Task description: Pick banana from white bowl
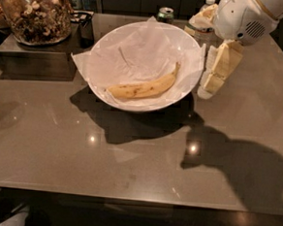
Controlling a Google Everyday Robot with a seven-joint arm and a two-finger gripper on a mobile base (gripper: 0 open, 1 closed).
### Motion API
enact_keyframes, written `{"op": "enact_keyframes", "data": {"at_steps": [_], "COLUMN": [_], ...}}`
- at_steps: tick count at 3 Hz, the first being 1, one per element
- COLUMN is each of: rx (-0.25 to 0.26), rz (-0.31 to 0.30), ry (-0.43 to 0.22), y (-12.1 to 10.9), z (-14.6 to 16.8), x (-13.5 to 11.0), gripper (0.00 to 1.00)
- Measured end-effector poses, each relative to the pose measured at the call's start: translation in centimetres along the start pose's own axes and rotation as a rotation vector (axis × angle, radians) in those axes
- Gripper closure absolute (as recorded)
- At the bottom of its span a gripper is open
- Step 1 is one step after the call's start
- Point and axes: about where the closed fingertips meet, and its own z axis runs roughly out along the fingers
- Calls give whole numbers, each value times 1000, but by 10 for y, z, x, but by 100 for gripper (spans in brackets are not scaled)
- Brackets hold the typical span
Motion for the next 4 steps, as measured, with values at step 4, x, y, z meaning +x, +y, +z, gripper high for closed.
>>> {"op": "enact_keyframes", "data": {"at_steps": [4], "rx": [-101], "rz": [-27], "ry": [-148], "y": [-53], "z": [59], "x": [-12], "gripper": [27]}}
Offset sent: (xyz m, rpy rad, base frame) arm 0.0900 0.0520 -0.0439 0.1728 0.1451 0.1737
